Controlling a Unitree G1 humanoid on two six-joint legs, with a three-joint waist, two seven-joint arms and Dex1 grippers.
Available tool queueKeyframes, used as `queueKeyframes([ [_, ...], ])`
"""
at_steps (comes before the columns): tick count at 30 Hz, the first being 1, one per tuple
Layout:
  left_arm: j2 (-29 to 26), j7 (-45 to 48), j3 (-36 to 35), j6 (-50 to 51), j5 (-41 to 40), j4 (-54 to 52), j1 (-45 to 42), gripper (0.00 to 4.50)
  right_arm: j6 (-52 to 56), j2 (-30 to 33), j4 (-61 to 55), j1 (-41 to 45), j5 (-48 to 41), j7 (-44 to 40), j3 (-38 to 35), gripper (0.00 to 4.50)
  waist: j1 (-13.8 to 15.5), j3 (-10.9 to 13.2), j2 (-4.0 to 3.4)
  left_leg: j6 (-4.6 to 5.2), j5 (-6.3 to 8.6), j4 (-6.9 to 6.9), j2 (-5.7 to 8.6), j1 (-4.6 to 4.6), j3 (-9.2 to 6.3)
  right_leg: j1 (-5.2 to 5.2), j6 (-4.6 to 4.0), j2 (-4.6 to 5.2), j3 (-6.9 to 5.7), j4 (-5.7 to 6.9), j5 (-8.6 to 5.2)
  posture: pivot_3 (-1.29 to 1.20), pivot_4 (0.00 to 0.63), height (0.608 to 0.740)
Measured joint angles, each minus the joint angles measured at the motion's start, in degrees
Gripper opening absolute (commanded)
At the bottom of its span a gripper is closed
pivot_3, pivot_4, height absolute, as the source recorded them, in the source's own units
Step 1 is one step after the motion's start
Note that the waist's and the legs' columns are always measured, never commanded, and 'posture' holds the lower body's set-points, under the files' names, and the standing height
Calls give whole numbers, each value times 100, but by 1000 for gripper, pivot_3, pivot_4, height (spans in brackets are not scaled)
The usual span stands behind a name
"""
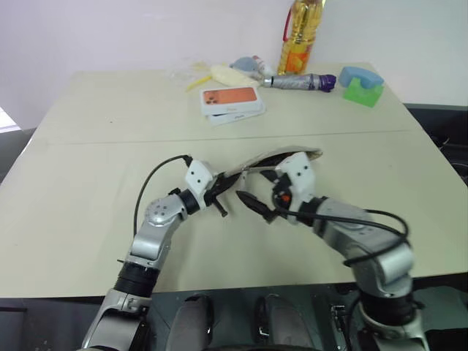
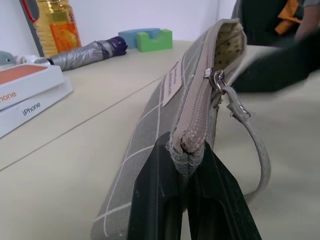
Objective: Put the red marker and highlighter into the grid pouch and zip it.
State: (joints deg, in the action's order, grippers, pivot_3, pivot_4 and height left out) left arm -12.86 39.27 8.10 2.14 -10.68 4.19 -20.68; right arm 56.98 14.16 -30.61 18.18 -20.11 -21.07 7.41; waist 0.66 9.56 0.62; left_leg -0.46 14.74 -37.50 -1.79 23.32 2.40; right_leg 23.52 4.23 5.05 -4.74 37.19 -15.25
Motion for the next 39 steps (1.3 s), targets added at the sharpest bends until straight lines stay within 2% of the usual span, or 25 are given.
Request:
queueKeyframes([
  [2, 4, -8, 3, -4, 4, 7, -4, 0, -96, -210, 313, 148, 153, 204, 208, 3167, 2, 0, 0, 0, 0, 0, 1, 1, 0, 0, 0, 0, 0, 0, 0, 0, 150, 740],
  [7, -16, -129, -45, -5, 32, 33, -24, 0, -130, -408, 373, 198, 125, 266, 425, 435, -1, 0, 0, 0, 0, 1, 0, 1, -1, 0, 0, 0, 0, -1, 0, 0, 150, 740],
  [8, -22, -137, -47, -20, 33, 32, -25, 0, -120, -398, 371, 197, 136, 302, 430, 63, 1, 0, 0, 0, 0, 1, 0, 1, -3, 0, 0, 0, 0, -1, 0, 0, 150, 740],
  [11, -46, -92, -24, -46, 50, 31, -14, 0, -109, -185, 352, 198, 196, 392, 296, 63, 7, 0, 0, 0, 0, 1, 1, 2, 0, 0, 0, 1, 0, -3, 0, 0, 150, 740],
  [19, -204, 35, 11, -269, 149, 230, -36, 0, 50, 971, -55, 144, 154, 154, -304, 63, 3, 0, 0, 0, 0, 3, 0, 2, 5, 2, 0, 0, -1, -4, 0, 0, 150, 740],
  [26, -531, 255, 4, -692, 226, 388, -57, 0, 110, 2211, -51, 128, 160, -47, -1603, 63, 9, 0, 0, 1, 1, 4, 0, 2, 18, 1, 0, 0, -1, -6, 0, 0, 150, 740],
  [29, -623, 350, 9, -838, 236, 484, -58, 0, 101, 2767, 102, -80, 127, -293, -1969, 63, 13, 1, 1, 2, 1, 5, 0, 2, 21, 1, 0, 1, 0, -9, 0, 0, 150, 740],
  [32, -660, 457, 15, -898, 237, 516, -70, 0, -31, 2998, 103, -506, 80, -607, -1991, 63, 11, 0, 1, 4, 2, 5, -1, 1, 20, 0, 0, 1, 0, -9, 0, 0, 150, 740],
  [35, -685, 648, -56, -593, -51, 520, -14, 1064, -63, 3019, 99, -852, -41, -847, -1983, 968, -9, 1, 1, 4, 3, 5, -2, 0, 21, 1, 0, 0, 4, -7, 0, 0, 150, 740],
  [39, -815, 882, -160, 69, -473, 364, 145, 3083, -198, 3053, 8, -1195, -150, -1111, -1995, 2976, 4, 1, 1, 5, 3, 7, -3, -1, 18, 0, 0, -2, 2, -9, -1, 0, 150, 740],
])
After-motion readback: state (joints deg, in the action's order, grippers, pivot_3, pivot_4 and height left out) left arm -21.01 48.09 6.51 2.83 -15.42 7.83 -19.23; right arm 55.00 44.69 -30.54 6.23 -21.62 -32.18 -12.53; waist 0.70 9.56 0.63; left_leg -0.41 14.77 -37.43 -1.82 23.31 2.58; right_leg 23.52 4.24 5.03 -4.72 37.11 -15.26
